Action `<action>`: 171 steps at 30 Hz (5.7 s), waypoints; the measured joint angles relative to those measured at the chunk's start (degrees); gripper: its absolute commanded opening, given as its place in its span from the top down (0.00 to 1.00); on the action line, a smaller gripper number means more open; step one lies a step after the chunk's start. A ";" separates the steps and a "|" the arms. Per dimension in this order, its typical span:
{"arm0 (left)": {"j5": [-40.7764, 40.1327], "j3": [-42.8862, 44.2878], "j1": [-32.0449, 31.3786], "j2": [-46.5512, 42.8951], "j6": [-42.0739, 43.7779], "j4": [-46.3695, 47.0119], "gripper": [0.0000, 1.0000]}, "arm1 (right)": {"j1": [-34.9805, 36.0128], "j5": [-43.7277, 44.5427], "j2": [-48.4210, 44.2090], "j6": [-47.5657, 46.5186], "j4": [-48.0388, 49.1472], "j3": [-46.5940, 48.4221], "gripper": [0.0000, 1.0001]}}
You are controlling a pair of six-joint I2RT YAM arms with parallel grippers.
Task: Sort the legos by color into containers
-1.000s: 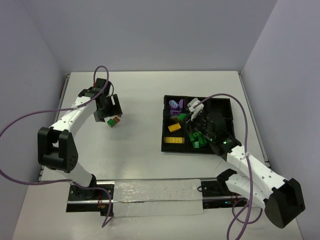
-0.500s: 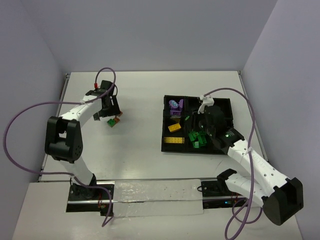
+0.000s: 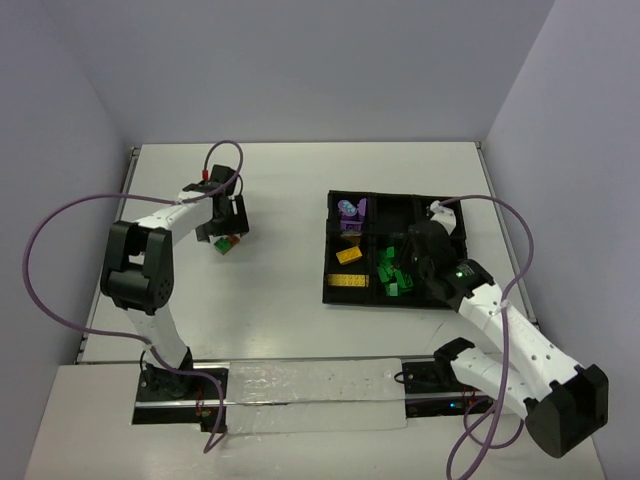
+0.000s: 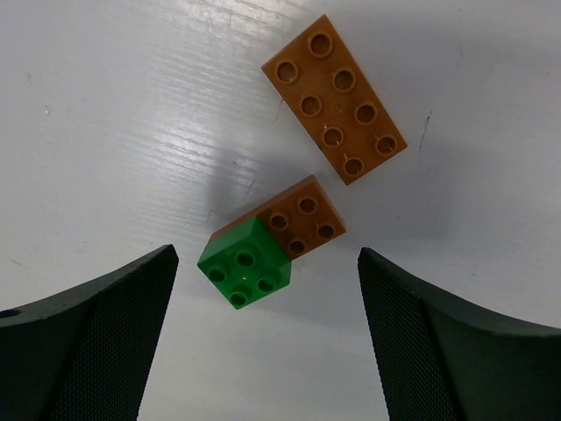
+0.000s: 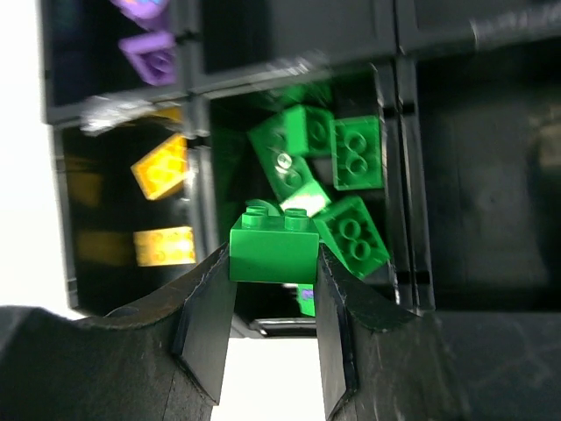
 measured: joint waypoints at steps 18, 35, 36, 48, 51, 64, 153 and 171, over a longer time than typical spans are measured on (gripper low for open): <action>-0.76 -0.19 -3.02 3.89 1.08 0.08 0.12 | -0.11 0.59 8.40 -1.52 -1.63 3.50 0.01; 3.15 -0.65 -8.61 3.40 -1.04 -1.21 0.12 | -0.11 -0.56 8.42 -2.45 -1.53 5.38 0.00; 3.44 -0.65 -9.13 3.30 -1.17 -1.58 0.12 | -0.11 -0.70 8.42 -2.45 -1.53 5.38 0.00; -4.22 0.40 -9.44 0.47 -3.98 -6.64 0.34 | -0.11 -1.78 8.42 -2.60 -1.46 5.38 0.00; -5.25 0.40 -9.42 0.80 -4.24 -6.84 0.37 | -0.11 -1.81 8.40 -2.62 -1.46 5.38 0.00; -4.69 0.33 -9.04 1.05 -3.62 -4.73 0.45 | -0.11 -2.79 8.40 -3.01 -1.46 5.42 0.00; 67.40 -8.13 6.06 -31.84 -4.54 19.58 1.00 | 5.59 -69.28 47.42 12.00 55.32 34.66 0.16; 69.10 -8.13 6.06 -35.04 -4.49 19.43 1.00 | 6.29 -73.88 56.20 31.05 80.09 36.52 0.69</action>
